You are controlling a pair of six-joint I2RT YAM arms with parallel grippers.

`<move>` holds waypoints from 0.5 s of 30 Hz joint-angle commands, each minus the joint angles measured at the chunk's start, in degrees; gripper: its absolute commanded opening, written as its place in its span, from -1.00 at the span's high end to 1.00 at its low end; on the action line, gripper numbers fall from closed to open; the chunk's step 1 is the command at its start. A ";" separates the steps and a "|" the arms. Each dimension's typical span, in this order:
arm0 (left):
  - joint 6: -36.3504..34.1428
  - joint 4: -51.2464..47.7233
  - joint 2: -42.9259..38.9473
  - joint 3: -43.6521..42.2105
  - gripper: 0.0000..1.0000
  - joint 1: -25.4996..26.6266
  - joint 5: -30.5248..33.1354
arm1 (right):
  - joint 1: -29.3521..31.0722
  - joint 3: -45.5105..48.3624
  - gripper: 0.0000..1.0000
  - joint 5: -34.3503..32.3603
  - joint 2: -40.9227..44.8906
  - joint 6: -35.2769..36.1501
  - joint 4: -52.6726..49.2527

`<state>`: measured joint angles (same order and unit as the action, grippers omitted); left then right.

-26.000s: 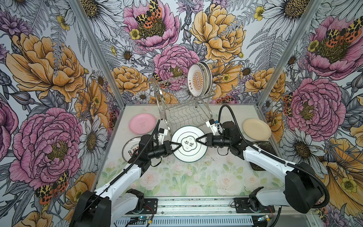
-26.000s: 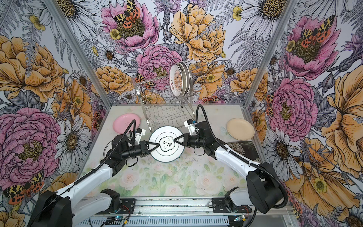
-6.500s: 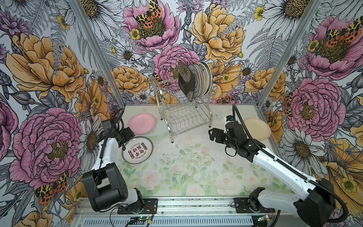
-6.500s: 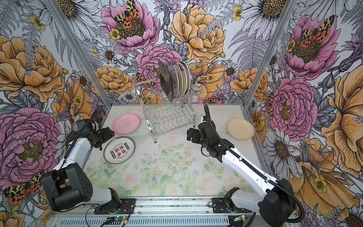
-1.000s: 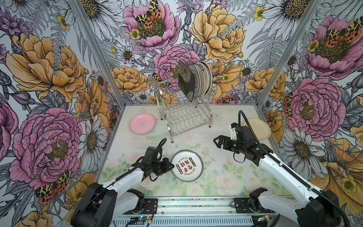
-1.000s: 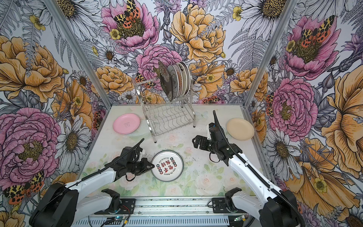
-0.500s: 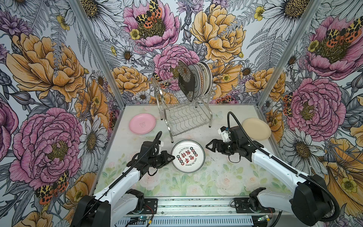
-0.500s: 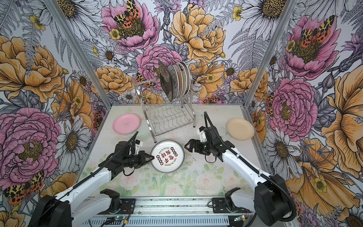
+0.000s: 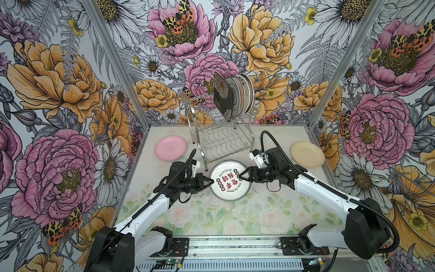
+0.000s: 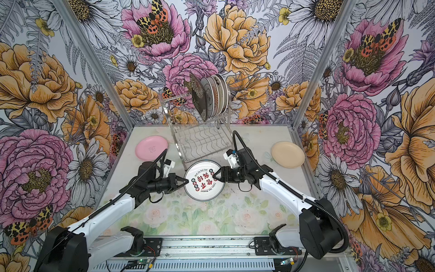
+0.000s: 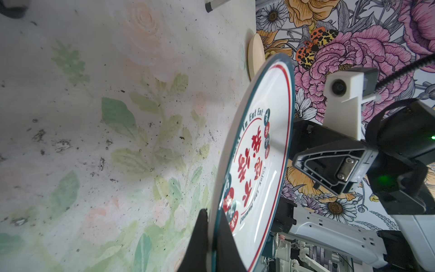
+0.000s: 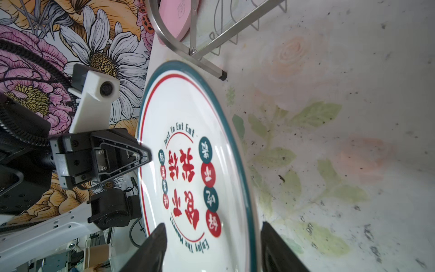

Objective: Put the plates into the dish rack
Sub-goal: 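Grip the plate's opposite rim with the right gripper while the left gripper holds it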

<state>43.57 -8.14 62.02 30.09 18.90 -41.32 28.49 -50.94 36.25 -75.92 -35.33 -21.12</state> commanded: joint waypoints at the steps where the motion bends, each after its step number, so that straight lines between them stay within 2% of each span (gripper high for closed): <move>1: -0.17 4.33 0.06 1.64 1.00 0.58 -3.37 | 0.18 -1.17 -0.02 3.04 -0.95 -0.67 3.90; 15: 0.46 6.25 0.89 1.47 1.00 0.86 -4.42 | 0.15 -0.79 0.68 6.78 -1.88 -2.64 7.77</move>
<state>43.62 -4.56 62.50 30.09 19.05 -43.62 28.10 -50.94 39.55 -77.82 -38.28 -17.23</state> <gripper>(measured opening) 0.080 0.168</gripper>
